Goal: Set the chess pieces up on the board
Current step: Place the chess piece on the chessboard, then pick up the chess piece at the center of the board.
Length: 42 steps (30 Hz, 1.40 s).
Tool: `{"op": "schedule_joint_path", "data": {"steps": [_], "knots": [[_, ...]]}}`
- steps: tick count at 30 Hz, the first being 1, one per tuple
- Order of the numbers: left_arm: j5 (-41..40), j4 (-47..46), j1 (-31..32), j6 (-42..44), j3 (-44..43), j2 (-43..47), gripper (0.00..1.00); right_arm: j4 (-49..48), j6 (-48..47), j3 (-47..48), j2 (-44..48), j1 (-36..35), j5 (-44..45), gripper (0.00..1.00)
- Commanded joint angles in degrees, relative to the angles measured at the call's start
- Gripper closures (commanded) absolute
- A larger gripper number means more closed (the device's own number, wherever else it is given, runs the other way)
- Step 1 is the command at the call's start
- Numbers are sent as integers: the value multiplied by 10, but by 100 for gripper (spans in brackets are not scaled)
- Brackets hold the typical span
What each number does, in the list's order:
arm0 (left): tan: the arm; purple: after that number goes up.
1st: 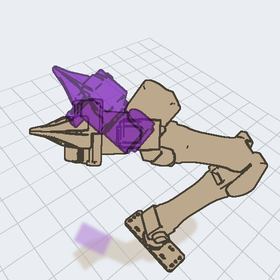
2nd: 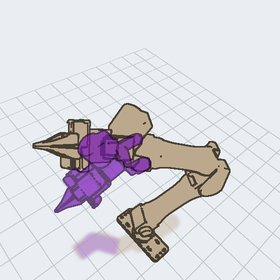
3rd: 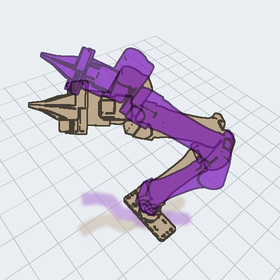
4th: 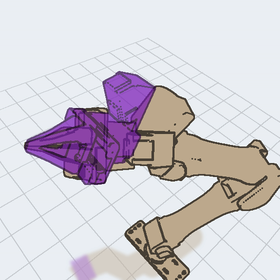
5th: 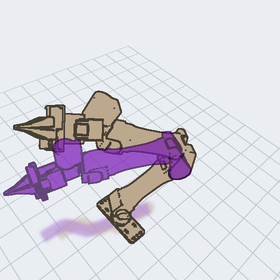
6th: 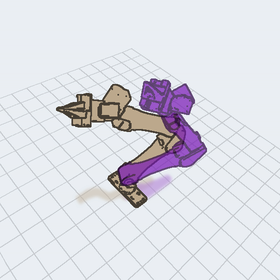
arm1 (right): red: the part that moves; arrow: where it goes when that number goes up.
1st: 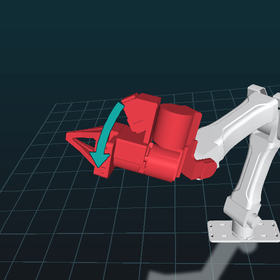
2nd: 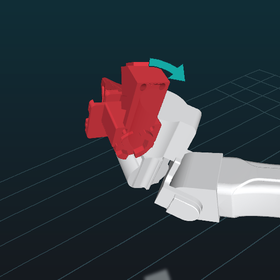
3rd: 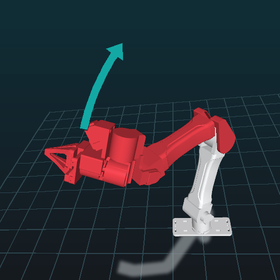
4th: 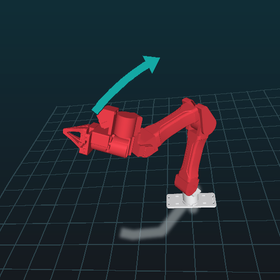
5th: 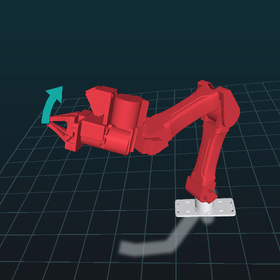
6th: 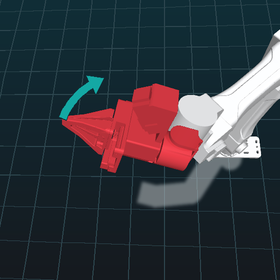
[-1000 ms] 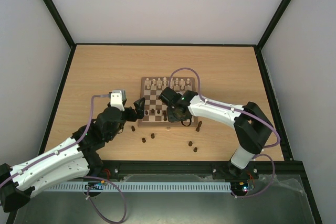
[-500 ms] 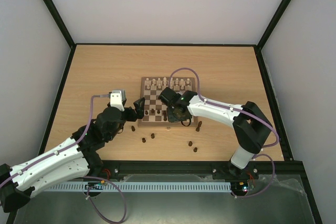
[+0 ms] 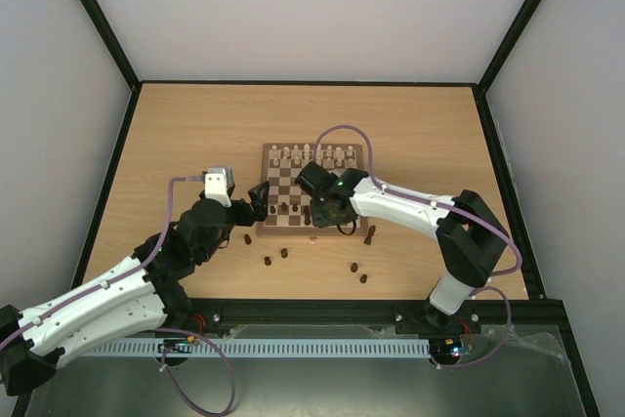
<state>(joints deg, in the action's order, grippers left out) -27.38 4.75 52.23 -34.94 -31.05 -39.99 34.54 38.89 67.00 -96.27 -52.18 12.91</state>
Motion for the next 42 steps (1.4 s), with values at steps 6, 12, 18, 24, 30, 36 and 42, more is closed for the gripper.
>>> {"op": "schedule_joint_path", "data": {"steps": [6, 12, 18, 24, 30, 36, 42], "knots": [[-25, 8, 1, -2, 2, 7, 1, -11, -12, -52, 139, -6, 7, 38], [-59, 16, 1, -3, 1, -9, 1, -85, -29, -132, 275, -6, -16, 5], [-88, 110, -1, -53, -41, -50, 1, -131, -68, -170, 317, -7, -22, 1], [-63, 228, -1, -126, -54, -44, 1, -182, -83, -206, 332, -7, -38, 1], [-20, 312, 6, -178, -60, -33, 1, -194, -99, -224, 338, -7, -38, 1], [63, 343, 4, -197, -94, -73, 1, -205, -99, -239, 359, -7, -39, 1], [143, 380, -22, -190, -129, -122, 1, -212, -97, -252, 370, -7, -39, 1]]}}
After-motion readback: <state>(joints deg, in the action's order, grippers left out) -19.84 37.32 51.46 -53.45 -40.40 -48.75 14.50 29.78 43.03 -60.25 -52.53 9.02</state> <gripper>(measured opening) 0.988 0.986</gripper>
